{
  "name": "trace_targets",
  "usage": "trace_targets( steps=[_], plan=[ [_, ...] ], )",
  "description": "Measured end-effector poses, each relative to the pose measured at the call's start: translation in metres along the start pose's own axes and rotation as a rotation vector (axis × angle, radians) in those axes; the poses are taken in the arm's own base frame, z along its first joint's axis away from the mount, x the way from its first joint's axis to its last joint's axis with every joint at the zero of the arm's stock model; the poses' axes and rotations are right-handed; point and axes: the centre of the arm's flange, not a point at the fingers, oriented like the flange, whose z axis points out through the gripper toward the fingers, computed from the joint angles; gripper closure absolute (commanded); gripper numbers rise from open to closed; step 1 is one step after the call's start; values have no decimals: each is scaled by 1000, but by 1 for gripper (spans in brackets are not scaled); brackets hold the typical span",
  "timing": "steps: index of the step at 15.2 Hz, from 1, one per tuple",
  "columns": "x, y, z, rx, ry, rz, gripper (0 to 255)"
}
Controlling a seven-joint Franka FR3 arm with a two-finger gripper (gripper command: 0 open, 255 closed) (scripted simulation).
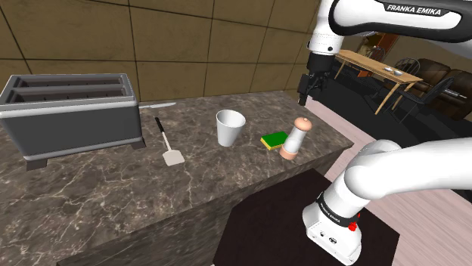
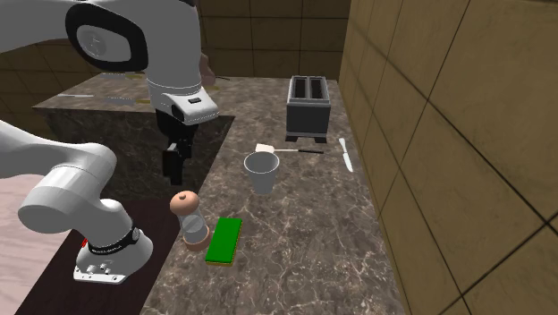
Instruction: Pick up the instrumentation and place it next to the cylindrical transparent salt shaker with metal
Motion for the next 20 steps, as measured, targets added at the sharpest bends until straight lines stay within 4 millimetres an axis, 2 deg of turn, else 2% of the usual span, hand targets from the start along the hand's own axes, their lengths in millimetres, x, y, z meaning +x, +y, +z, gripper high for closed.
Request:
trace_targets(
  steps=[2, 5, 20],
  plan=[
    [3, -6, 2, 0, 3, 2, 0],
    [18, -32, 15, 1, 18, 13, 0],
    [118, -181, 72, 7, 112, 79, 0]
  ],
)
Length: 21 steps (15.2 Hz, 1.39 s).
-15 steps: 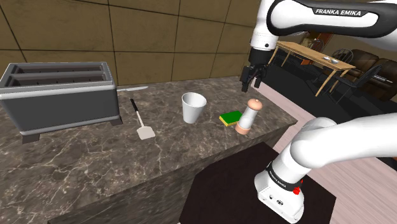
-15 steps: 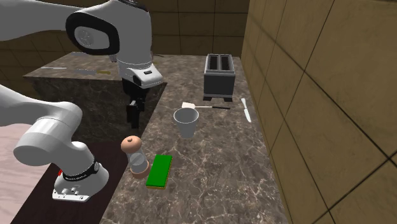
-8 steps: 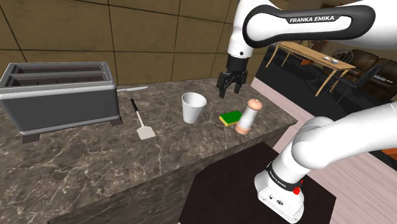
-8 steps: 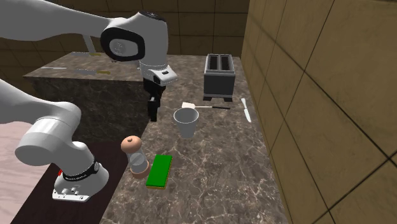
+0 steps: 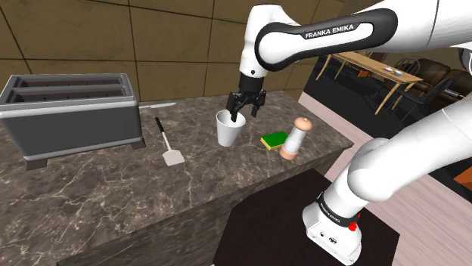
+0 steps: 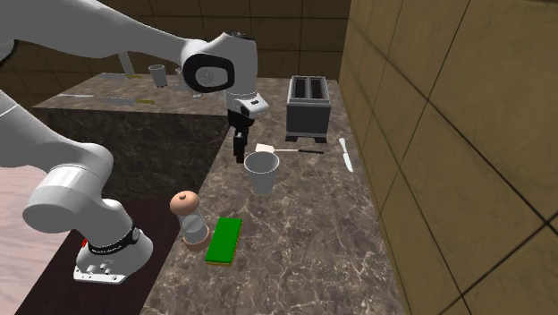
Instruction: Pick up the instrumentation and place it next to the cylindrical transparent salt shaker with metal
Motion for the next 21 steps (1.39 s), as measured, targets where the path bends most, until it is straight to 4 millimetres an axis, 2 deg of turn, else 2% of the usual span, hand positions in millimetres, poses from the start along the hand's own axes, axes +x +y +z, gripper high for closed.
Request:
trace_targets(
  steps=[8, 21],
  plan=[
    [46, -82, 35, 3, 50, 35, 0],
    [137, -209, 86, 12, 132, 93, 0]
  ],
)
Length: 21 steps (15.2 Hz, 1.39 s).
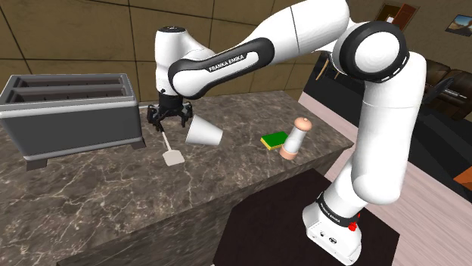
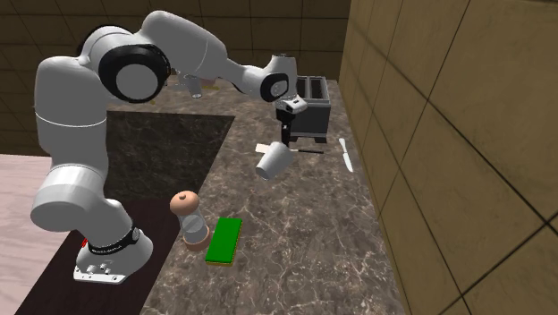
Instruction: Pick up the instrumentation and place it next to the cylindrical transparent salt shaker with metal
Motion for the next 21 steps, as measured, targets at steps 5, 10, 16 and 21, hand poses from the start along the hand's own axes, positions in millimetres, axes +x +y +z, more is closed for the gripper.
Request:
trace_targets(
  steps=[5, 10, 16, 21],
  plan=[
    [9, -16, 23, 0, 10, 8, 0],
    [10, -17, 44, 0, 11, 9, 0],
    [9, -17, 46, 0, 11, 9, 255],
    [9, -18, 47, 0, 10, 8, 255]
  ],
)
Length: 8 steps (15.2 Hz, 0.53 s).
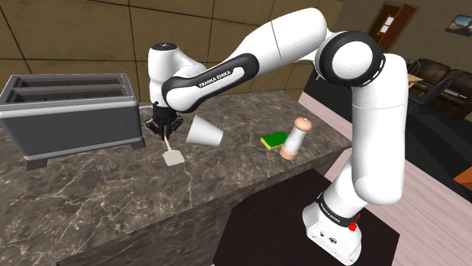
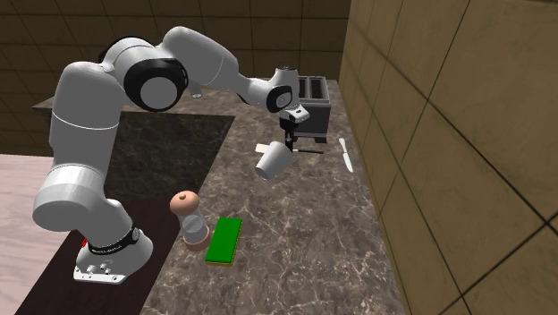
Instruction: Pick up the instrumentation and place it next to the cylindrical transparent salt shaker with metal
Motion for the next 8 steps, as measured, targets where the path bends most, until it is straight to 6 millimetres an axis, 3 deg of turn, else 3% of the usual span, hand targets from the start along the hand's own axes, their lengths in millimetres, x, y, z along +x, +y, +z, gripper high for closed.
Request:
trace_targets(
  steps=[5, 8],
  plan=[
    [0, 0, 0, 0, 0, 0, 255],
    [1, 0, -12, 0, 0, 0, 255]
  ],
)
